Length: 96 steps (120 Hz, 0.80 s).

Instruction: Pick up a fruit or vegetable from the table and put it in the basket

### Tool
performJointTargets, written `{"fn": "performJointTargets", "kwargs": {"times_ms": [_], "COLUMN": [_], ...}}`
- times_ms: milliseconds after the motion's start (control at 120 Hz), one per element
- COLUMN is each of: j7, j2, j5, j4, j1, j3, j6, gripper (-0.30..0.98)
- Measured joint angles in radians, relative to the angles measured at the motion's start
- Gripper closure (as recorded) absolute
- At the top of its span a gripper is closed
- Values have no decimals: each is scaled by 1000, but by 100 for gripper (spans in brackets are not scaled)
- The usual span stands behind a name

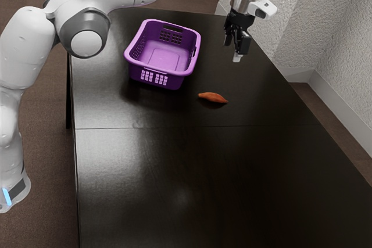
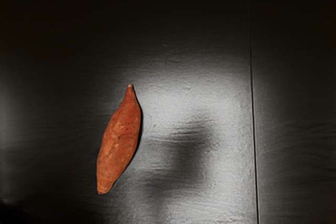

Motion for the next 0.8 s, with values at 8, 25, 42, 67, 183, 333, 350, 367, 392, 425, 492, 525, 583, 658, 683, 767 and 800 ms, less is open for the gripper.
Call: {"fn": "performJointTargets", "kwargs": {"times_ms": [8, 25, 42, 67, 183, 333, 350, 367, 392, 425, 492, 525, 583, 658, 683, 767, 800], "j7": [0, 0, 0, 0, 0, -11, -12, -14, -16, -18, -22, -23, -18, -5, 1, 24, 34], "j2": [0, 0, 0, -1, -1, -5, -6, -8, -10, -11, -11, -10, -5, -7, -8, -10, -10], "j5": [0, 0, 0, 0, 0, 5, 5, 6, 6, 7, 8, 7, -1, -25, -35, -70, -84], "j4": [0, 0, 0, -1, -1, 0, 0, 0, 1, 1, 0, -3, -32, -129, -162, -234, -252], "j1": [0, 0, 0, 0, 0, -11, -13, -15, -17, -18, -19, -19, -16, 13, 26, 54, 59], "j3": [0, 0, 0, 0, 0, -59, -76, -94, -114, -135, -154, -158, -158, -155, -154, -136, -118], "j6": [0, 0, 0, 0, 0, -9, -14, -20, -28, -36, -47, -48, -41, -11, 3, 49, 65], "gripper": [0, 0, 0, 0, 0, 0, 0, 0, 0, 0, 0, 0, 0, 0, 0, 0, 0]}}
